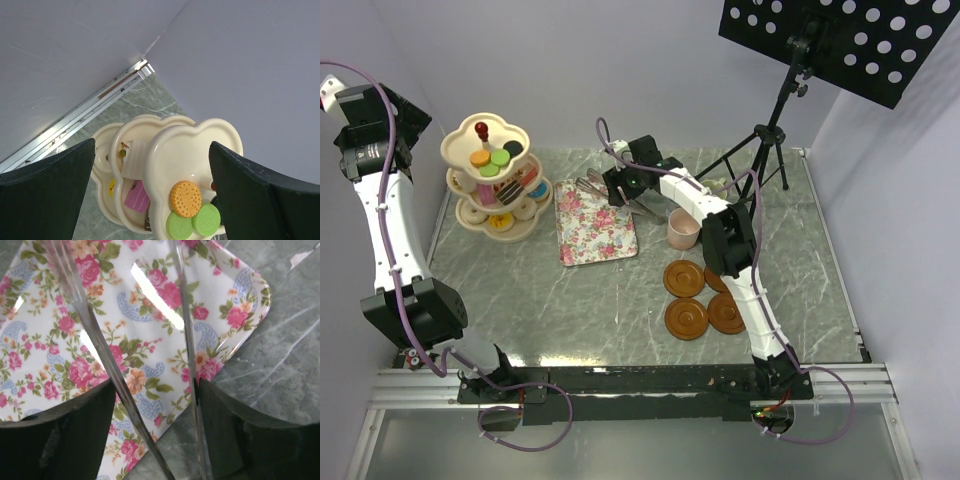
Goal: Serve the afternoon tea
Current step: Place the clamp on the tray.
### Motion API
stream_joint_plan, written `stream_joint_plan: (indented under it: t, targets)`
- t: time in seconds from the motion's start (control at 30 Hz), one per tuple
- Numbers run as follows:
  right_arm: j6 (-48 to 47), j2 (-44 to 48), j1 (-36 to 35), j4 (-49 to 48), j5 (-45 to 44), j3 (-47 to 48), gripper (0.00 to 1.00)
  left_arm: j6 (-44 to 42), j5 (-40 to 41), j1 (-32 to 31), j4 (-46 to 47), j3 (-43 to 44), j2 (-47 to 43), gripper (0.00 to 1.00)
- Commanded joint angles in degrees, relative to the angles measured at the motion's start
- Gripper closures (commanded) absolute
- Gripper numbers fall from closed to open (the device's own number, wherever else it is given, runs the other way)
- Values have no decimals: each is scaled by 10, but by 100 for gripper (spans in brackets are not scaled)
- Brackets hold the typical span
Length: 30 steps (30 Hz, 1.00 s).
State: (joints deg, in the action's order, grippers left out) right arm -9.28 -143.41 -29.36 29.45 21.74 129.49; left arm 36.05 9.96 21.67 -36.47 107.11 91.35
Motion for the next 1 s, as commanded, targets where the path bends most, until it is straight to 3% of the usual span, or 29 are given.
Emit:
stream_joint_plan:
  t: [0.0,0.4,0.47,0.63,0.73,0.97]
  targets:
    - [13,-3,3,6,-7,30,23,-7,1,3,7,20,-4,0]
    - [35,40,3,-8,-16,33,11,-7,3,-1,3,29,-26,0]
    - [44,59,3,-16,-18,35,2,-17,11,-19,0,34,-31,0]
    - [76,147,3,-40,-13,1,1,-34,30,-72,-6,35,-58,0]
    - [117,237,3,-48,-6,-59,1,-33,47,-110,-3,14,-96,0]
    - [182,449,2,-48,12,-341,3,-21,60,-210,27,-128,-222,0]
